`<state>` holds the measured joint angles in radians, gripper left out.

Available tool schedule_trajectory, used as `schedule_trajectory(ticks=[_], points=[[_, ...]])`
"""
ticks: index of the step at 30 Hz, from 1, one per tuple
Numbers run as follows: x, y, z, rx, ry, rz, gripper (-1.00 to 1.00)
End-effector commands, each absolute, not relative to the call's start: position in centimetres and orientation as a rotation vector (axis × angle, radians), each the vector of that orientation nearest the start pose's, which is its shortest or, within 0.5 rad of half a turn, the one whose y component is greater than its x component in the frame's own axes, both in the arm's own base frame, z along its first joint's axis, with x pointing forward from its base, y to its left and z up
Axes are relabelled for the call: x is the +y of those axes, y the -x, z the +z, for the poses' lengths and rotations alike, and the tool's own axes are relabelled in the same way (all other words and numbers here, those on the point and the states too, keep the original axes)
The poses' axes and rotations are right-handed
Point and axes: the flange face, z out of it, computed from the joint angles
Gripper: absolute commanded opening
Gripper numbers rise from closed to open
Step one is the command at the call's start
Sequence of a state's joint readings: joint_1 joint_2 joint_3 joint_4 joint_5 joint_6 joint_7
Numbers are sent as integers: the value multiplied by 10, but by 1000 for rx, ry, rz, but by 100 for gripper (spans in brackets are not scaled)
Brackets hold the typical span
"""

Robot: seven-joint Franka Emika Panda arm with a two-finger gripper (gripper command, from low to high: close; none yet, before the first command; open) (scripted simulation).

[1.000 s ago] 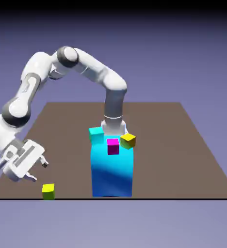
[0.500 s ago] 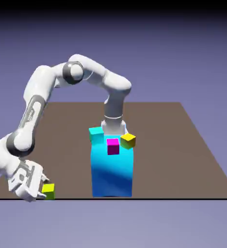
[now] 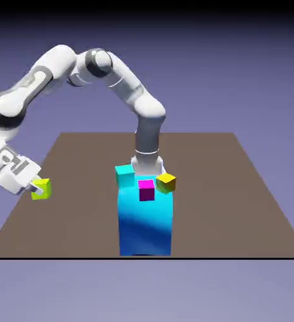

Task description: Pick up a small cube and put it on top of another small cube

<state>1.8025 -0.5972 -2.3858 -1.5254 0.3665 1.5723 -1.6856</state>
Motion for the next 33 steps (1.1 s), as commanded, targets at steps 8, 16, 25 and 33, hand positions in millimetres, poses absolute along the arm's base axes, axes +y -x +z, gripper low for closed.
schedule_trajectory(ticks=[8, 16, 25, 33], points=[[-323, -476, 502, -1284, 2065, -716, -100], [-240, -464, 525, -1335, 2071, -567, -100], [-178, -466, 437, -1192, 2064, -285, -100], [-141, -457, 370, -1170, 2059, -261, 100]])
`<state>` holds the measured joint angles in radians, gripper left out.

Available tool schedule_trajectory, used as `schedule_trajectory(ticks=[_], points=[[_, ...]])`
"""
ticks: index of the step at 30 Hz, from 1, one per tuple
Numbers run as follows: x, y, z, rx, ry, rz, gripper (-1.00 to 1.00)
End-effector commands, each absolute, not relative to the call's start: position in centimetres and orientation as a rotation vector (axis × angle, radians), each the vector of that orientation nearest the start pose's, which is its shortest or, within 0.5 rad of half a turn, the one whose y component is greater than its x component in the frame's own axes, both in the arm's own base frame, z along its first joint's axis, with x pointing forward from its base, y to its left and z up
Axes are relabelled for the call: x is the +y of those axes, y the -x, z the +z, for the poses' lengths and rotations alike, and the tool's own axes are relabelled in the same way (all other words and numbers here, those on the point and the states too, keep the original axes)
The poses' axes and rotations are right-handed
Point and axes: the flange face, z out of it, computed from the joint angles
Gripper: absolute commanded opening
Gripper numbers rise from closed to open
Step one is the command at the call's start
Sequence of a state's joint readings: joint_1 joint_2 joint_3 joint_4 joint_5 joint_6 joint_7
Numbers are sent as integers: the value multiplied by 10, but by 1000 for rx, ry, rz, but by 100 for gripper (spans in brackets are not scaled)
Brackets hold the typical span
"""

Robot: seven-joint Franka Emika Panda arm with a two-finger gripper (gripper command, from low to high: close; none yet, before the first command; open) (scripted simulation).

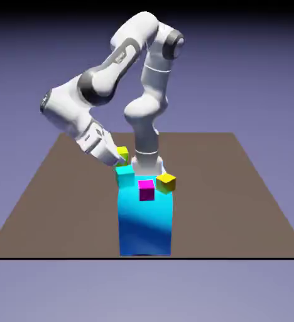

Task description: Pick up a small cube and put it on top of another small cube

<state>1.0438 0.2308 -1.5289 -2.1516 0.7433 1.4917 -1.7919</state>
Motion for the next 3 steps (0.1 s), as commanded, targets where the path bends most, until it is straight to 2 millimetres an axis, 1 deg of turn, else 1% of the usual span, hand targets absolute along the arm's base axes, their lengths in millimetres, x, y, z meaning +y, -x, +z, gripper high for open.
schedule_trajectory(ticks=[1, 3], points=[[-141, -457, 370, -1170, 2059, -261, 100], [-157, -461, 393, -1168, 2061, -265, 100]])
